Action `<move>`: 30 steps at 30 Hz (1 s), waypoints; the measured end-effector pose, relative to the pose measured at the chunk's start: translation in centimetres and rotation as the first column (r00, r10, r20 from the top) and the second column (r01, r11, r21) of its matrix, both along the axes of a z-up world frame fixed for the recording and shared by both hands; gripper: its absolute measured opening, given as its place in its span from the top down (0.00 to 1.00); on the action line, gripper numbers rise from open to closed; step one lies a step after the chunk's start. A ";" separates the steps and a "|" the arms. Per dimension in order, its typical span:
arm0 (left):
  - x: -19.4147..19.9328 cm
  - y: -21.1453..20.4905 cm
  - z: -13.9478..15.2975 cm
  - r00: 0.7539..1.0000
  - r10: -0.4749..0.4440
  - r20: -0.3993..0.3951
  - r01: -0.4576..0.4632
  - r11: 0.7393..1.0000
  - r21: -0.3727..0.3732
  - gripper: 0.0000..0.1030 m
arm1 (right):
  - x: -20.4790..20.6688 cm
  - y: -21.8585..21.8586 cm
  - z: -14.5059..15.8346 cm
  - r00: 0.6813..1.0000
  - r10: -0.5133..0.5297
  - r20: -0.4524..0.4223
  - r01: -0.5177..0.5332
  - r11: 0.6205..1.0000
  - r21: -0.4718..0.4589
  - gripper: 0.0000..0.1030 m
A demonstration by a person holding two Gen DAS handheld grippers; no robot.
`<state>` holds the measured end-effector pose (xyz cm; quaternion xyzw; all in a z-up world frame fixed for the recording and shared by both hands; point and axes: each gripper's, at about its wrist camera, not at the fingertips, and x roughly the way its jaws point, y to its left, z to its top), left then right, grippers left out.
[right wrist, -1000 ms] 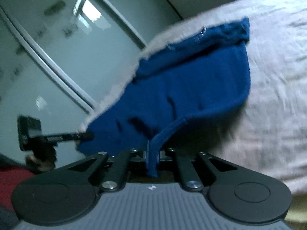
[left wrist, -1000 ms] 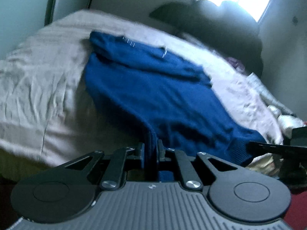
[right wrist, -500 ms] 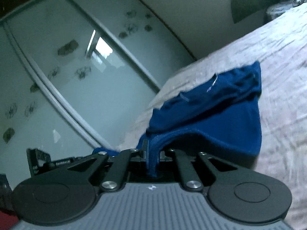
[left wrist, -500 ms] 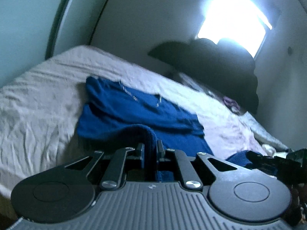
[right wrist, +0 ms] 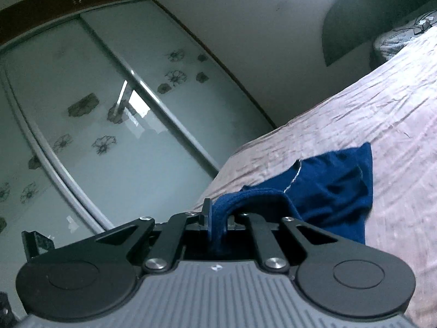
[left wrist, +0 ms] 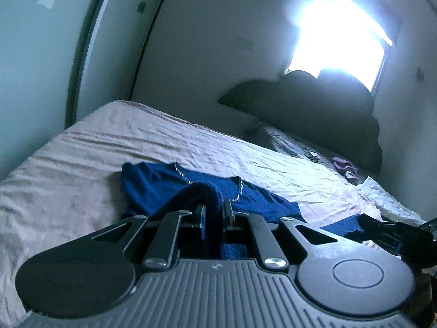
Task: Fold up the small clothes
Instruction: 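Lift the hem with both grippers and fold it toward the collar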
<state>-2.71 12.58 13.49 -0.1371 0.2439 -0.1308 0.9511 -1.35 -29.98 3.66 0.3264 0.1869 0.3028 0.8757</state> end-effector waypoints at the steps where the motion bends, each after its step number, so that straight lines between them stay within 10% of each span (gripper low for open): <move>1: 0.8 -0.1 0.0 1.000 0.001 -0.002 -0.001 1.000 0.003 0.90 | 0.8 0.0 -0.1 1.000 -0.006 -0.002 0.006 1.000 0.005 0.93; 30: 27.2 -1.9 -11.1 0.947 0.127 -0.296 -0.085 0.985 0.152 0.88 | 25.1 1.9 -9.6 0.952 -0.120 -0.281 0.101 0.991 -0.082 0.92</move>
